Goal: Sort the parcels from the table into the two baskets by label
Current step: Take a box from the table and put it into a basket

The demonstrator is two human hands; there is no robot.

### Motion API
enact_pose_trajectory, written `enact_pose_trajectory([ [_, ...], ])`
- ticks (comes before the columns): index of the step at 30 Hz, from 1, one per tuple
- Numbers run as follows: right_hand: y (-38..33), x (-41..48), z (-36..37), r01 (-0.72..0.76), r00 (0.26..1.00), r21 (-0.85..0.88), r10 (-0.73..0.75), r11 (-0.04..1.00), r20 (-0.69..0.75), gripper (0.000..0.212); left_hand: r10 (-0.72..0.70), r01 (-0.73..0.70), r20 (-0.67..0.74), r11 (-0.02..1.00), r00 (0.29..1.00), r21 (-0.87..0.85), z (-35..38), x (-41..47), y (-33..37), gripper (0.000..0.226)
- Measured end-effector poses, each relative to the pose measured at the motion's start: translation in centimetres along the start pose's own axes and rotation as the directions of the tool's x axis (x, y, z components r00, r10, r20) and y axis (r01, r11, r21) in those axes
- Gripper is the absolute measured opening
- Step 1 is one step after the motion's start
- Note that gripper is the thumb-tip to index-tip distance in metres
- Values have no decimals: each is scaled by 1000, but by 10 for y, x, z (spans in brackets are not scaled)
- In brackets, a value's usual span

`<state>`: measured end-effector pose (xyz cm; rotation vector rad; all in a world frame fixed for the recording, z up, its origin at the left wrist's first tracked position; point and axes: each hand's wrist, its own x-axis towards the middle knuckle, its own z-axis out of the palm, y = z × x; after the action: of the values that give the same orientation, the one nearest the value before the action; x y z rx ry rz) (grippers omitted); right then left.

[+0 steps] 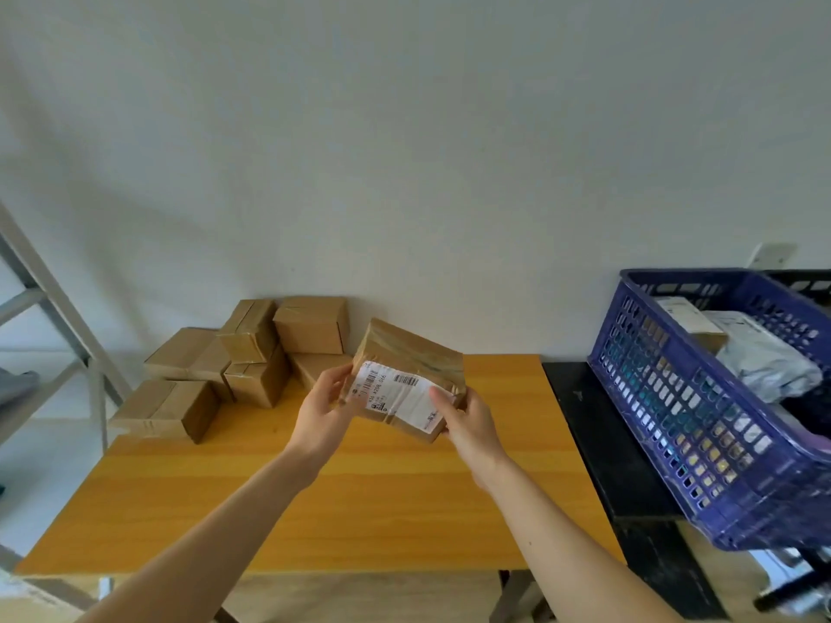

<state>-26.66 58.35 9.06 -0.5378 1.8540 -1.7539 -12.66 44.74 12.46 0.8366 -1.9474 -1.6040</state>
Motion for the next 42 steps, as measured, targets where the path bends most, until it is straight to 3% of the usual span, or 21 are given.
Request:
enact_pose_trajectory([
  [4,-9,2,3,56,998,32,-56,998,8,64,42,-45,43,996,998,79,-5,4,0,61],
  [9,-14,-1,11,32,999,67,-34,997,19,51,62,-62,-4,989,998,-132,-3,8,11,57],
  [12,-13,0,18,34,999,54,-35,998,15,57,124,-141,-114,977,986,-157,-4,13,13,45],
  [15,-16,-3,25,71,997,-27,-70,997,22,58,147,-175,-170,970,974,-169,-3,16,17,46],
  [19,-16,-4,27,104,995,-97,-104,990,2,65,194,-218,-146,960,970,-173,4,17,25,71],
  [24,-23,-8,19,135,988,-148,-143,980,-50,58,191,-206,-110,969,975,-139,15,21,26,108],
  [29,-29,-17,18,190,978,-214,-203,958,-39,51,65,-92,-82,916,995,-391,15,24,22,122],
  [31,-31,-19,20,209,974,-248,-225,946,-37,48,17,-35,-42,878,999,-477,11,24,21,104],
  [34,-33,-21,25,244,966,-283,-258,928,-13,39,-19,42,49,855,999,-518,6,24,19,45],
  [42,-27,-19,43,359,912,-511,-410,781,13,33,-132,159,88,830,987,-534,-1,17,1,36],
])
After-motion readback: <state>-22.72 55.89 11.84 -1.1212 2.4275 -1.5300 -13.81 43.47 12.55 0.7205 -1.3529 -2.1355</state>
